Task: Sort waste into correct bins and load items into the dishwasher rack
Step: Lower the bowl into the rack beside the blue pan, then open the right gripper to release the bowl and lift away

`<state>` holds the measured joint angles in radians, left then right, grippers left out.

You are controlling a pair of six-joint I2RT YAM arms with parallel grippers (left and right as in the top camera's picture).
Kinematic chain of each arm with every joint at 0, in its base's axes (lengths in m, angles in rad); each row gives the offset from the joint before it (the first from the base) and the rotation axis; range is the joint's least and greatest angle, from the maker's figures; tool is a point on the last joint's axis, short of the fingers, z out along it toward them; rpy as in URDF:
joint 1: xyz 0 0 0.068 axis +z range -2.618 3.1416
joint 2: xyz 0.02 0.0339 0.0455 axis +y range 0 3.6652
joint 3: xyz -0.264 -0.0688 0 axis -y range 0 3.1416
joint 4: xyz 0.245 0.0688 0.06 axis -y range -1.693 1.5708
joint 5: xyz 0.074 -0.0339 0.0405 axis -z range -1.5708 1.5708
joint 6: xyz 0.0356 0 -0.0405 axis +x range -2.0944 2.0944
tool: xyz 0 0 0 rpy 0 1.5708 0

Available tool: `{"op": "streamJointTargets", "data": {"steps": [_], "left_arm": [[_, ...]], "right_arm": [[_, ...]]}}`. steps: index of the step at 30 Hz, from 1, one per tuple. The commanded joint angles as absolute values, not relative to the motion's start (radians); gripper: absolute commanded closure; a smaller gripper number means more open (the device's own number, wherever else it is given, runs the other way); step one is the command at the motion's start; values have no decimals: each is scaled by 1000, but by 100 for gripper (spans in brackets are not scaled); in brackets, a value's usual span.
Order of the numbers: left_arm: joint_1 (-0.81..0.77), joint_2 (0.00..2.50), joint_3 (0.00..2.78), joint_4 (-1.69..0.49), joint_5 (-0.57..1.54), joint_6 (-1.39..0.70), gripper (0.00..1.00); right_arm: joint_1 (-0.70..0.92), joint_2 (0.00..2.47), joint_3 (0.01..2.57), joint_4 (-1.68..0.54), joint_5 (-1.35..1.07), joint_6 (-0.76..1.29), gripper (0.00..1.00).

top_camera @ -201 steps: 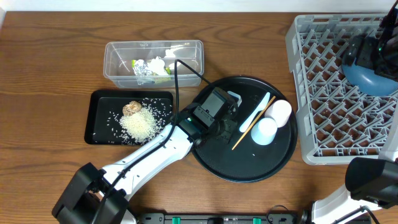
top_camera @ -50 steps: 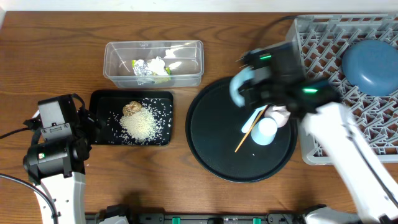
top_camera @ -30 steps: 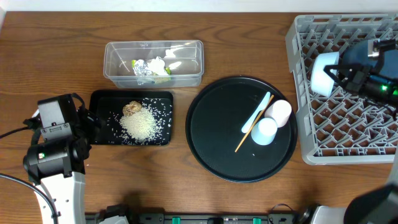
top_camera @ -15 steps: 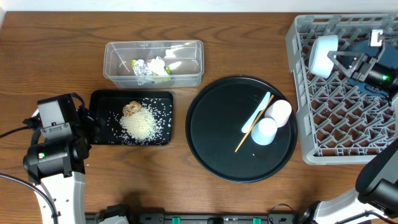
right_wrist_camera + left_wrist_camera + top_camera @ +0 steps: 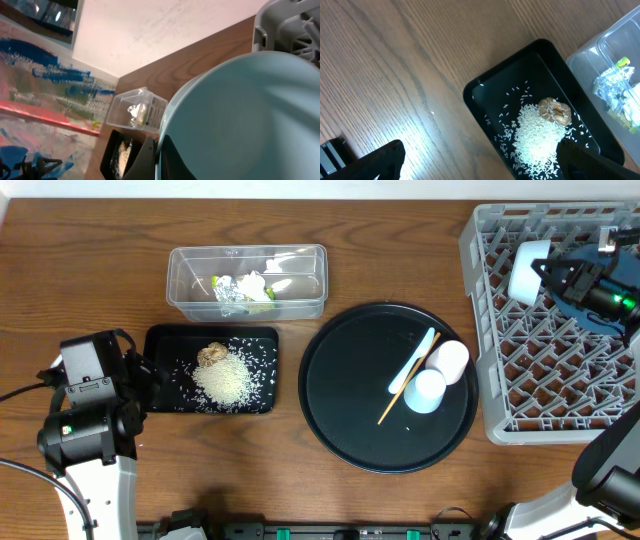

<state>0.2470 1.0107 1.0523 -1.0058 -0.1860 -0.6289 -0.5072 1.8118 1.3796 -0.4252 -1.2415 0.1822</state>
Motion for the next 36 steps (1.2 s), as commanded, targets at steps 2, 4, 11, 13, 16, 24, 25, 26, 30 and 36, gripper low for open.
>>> {"op": "streamJointTargets", "data": {"steps": [2, 4, 11, 13, 16, 24, 25, 26, 30, 36], "left_arm": [[251, 1012, 1053, -1006, -187, -634, 2], [251, 1012, 1053, -1006, -187, -634, 2], [251, 1012, 1053, -1006, -186, -634, 2], [251, 1012, 1053, -1005, -186, -634, 2], [251, 1012, 1053, -1005, -186, -634, 2], [251, 1012, 1053, -1005, -187, -634, 2], [251, 1012, 1053, -1005, -187, -634, 2], [251, 1012, 1053, -1005, -187, -634, 2], [251, 1012, 1053, -1005, -187, -634, 2], [251, 1012, 1053, -1005, -186, -634, 2]], "right_arm": [[-486, 1861, 1394, -408, -1290, 163, 99], [-477, 1879, 1394, -402, -1299, 163, 99], [-445, 1928, 1394, -397, -1312, 163, 99], [-437, 1933, 1394, -376, -1348, 165, 99], [-433, 1933, 1394, -311, -1418, 219, 99], [-432, 1933, 1394, -191, -1446, 355, 99], [-432, 1933, 1394, -192, -1443, 354, 99], [-432, 1933, 1394, -194, -1440, 352, 99], [-431, 1933, 1393, -200, -1440, 337, 99], [-431, 1957, 1393, -222, -1433, 313, 99]]}}
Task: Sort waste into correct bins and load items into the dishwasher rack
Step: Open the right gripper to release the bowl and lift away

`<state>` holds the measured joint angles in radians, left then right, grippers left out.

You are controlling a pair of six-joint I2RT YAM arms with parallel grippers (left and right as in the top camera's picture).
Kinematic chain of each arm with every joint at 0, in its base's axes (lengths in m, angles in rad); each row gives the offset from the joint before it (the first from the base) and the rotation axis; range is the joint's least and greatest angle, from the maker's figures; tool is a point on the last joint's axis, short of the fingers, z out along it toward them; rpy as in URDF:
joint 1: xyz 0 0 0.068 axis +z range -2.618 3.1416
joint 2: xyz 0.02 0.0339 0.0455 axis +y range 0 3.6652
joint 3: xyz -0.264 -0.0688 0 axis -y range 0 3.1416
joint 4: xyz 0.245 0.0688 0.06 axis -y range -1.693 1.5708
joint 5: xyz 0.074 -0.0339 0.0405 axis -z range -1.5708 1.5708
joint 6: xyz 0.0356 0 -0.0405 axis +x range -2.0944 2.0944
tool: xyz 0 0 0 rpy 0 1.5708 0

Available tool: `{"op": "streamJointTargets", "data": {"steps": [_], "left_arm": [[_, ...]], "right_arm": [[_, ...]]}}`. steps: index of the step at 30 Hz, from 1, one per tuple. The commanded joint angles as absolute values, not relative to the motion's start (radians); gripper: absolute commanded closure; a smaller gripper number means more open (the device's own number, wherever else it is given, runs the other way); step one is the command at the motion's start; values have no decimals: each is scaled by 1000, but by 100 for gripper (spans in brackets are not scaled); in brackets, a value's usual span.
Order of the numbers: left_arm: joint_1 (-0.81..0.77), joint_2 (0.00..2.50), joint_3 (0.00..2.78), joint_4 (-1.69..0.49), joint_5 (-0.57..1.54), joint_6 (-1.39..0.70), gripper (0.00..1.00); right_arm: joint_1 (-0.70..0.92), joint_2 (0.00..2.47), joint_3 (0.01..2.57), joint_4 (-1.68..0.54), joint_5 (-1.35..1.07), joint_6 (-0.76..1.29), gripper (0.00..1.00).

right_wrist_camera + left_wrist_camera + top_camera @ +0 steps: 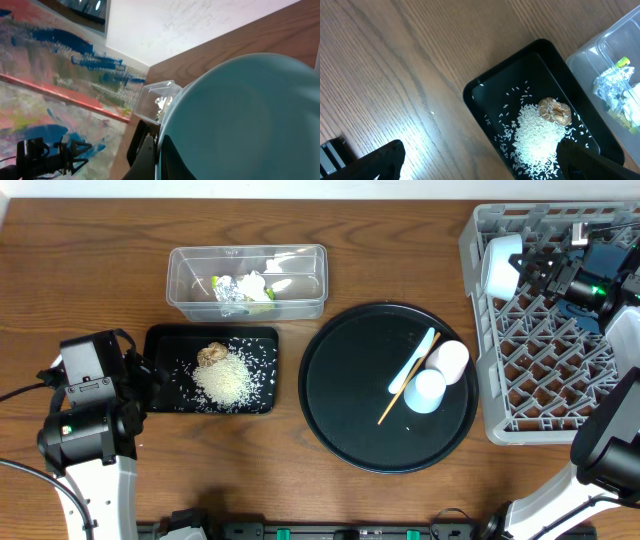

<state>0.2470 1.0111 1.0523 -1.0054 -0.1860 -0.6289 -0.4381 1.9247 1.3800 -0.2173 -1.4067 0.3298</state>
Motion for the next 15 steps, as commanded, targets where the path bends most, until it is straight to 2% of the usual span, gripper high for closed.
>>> {"op": "streamJointTargets", "data": {"steps": [1, 15], "left_arm": [[251, 1012, 1053, -1005, -186, -634, 2], [251, 1012, 1053, -1005, -187, -634, 2]], "right_arm": [[-431, 1967, 1393, -226, -1425, 314, 99], [-490, 2053, 1394, -211, -1357, 345, 99]]}}
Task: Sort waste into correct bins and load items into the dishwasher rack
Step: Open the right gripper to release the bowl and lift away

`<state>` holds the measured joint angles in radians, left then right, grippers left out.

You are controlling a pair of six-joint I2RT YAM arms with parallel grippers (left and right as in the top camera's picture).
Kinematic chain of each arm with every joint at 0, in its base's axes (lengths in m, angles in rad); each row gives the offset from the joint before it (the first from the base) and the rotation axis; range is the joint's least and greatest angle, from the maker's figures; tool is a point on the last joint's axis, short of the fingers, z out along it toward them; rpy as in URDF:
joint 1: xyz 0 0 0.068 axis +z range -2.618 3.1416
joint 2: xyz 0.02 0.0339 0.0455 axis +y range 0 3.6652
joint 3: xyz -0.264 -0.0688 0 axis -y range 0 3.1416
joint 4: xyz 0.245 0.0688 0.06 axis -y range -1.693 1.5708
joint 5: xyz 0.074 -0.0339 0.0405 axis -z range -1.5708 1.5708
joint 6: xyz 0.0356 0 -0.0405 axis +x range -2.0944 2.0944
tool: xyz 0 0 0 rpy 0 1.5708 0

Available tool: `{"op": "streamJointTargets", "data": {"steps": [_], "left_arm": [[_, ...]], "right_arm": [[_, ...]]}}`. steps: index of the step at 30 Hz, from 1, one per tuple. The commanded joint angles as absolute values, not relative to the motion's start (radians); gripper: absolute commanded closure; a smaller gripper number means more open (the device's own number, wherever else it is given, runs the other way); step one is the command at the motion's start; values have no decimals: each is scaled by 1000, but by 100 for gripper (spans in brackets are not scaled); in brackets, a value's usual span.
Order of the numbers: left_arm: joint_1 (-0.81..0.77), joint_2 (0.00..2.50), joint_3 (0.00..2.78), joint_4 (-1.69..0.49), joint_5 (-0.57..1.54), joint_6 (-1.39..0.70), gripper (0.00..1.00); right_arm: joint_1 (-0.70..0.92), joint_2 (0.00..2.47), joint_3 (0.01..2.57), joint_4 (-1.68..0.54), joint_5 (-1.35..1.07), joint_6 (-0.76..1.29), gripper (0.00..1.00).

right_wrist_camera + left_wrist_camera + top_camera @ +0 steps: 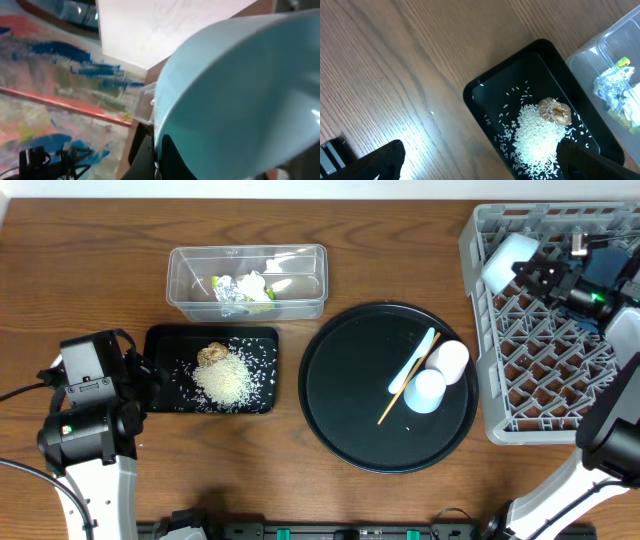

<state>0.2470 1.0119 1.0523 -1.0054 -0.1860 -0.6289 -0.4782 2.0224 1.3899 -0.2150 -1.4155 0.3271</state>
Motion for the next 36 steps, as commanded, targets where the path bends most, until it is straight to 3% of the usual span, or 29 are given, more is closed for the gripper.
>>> {"op": "streamJointTargets", "data": {"steps": [1, 10, 19, 21, 22, 24, 31, 34, 36], "left_arm": [[251, 1012, 1053, -1004, -186, -634, 2], [251, 1035, 1053, -1001, -186, -634, 2], [251, 1085, 1053, -1002, -165, -634, 2], [251, 1089, 1053, -1001, -165, -634, 2], [251, 1089, 1053, -1001, -165, -634, 2], [251, 1089, 1053, -1001, -165, -634, 2], [251, 1089, 1053, -1001, -165, -634, 2], [251, 1089, 1053, -1001, -165, -634, 2], [251, 1089, 1053, -1001, -165, -634, 2]], "right_arm": [[-494, 2053, 1394, -208, -1357, 345, 99], [-515, 2053, 1395, -210, -1335, 406, 98], [-551, 1977, 1395, -250, -1275, 411, 80], [-558, 1923, 1395, -305, -1188, 404, 69], [-558, 1887, 1398, -345, -1129, 386, 58], [-556, 1834, 1410, -432, -1021, 349, 51], [-521, 1658, 1524, -815, -464, 249, 47], [-502, 1606, 1558, -904, -345, 249, 36], [-494, 1578, 1560, -938, -327, 249, 35]]}}
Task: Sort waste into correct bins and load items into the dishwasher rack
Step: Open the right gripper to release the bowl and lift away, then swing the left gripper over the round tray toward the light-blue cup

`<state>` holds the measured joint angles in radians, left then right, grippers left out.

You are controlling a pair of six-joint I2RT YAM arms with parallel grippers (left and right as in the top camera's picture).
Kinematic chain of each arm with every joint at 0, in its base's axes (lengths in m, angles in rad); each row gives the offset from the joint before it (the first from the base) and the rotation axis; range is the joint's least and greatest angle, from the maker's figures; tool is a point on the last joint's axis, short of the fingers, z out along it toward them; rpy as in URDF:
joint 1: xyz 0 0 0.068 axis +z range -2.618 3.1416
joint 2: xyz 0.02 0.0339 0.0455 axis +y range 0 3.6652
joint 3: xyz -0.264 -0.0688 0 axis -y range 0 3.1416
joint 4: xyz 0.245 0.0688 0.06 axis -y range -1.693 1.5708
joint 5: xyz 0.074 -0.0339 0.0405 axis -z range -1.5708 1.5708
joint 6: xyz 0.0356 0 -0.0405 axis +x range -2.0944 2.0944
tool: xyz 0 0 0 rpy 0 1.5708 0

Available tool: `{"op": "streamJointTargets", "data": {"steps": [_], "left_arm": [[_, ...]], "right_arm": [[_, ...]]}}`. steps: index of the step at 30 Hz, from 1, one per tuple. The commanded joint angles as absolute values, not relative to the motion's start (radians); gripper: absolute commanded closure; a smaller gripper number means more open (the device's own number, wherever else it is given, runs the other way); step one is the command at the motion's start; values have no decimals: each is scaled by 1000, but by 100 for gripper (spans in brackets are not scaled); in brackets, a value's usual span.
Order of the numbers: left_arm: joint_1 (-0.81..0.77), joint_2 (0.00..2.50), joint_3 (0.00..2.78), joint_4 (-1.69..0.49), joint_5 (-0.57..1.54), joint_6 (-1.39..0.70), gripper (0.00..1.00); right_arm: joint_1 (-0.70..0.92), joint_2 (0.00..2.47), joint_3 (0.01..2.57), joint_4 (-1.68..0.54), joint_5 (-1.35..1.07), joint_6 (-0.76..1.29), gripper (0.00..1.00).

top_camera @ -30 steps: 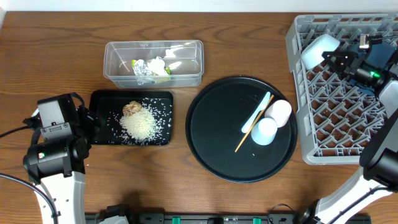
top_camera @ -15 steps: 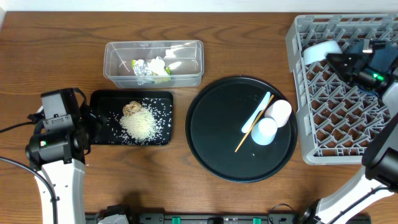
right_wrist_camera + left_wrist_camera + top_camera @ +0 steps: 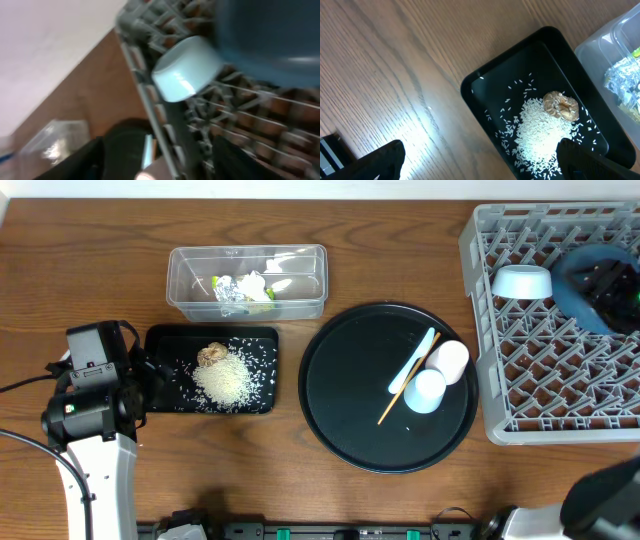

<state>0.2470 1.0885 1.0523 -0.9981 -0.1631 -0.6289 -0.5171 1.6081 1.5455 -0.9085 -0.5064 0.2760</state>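
A pale blue bowl (image 3: 521,281) lies on its side in the far left part of the grey dishwasher rack (image 3: 545,430); it shows again as the bowl (image 3: 185,67) in the blurred right wrist view. My right gripper (image 3: 160,160) is open and empty, drawn back to the right of the bowl. On the round black tray (image 3: 345,410) lie two pale cups (image 3: 437,376), a spoon (image 3: 413,361) and a chopstick (image 3: 405,391). My left gripper (image 3: 480,165) hangs open over the wood beside the black rectangular tray (image 3: 485,82) of rice (image 3: 542,127).
A clear bin (image 3: 247,281) at the back holds foil and other scraps. A brown lump (image 3: 211,355) sits on the rice. The rack fills the right side of the table.
My right gripper has let go of the bowl, which now rests in the rack, and has pulled away to the right. The left wrist view has shifted slightly.
My right gripper held the bowl over the rack's far part, then moved it to the rack's far left corner and kept it there tilted. Now the bowl rests in the rack and the gripper is open. The left arm stayed by the rice tray.
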Motion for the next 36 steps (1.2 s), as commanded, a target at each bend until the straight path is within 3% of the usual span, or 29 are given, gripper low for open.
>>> {"op": "streamJointTargets", "data": {"steps": [1, 4, 10, 13, 15, 16, 20, 25, 31, 36], "left_arm": [[251, 1089, 1053, -1002, -164, -634, 2], [251, 1089, 1053, -1007, -93, -634, 2], [251, 1089, 1053, -1008, 249, -612, 3], [251, 1089, 1053, -1004, 261, -580, 2], [251, 1091, 1053, -1005, 242, -577, 2], [251, 1091, 1053, -1005, 224, -577, 2], [251, 1091, 1053, -1006, 190, -577, 2], [251, 1091, 1053, -1064, 196, -558, 2], [189, 1090, 1053, -1041, 621, -121, 1], [34, 1093, 1053, -1014, 583, -97, 1]], "right_arm": [[-490, 1567, 1560, -955, -327, 249, 35], [-467, 1534, 1560, -1002, -337, 249, 35], [-355, 1452, 1560, -1121, -403, 159, 29], [-263, 1414, 1560, -1178, -424, 104, 16], [-189, 1403, 1559, -1217, -418, 64, 2], [-151, 1402, 1559, -1235, -409, 58, 1], [-24, 1408, 1540, -1267, -305, 97, 1], [83, 1414, 1509, -1268, -79, 322, 1], [130, 1414, 1508, -1225, -80, 322, 1], [131, 1414, 1508, -1186, -79, 321, 1]]}}
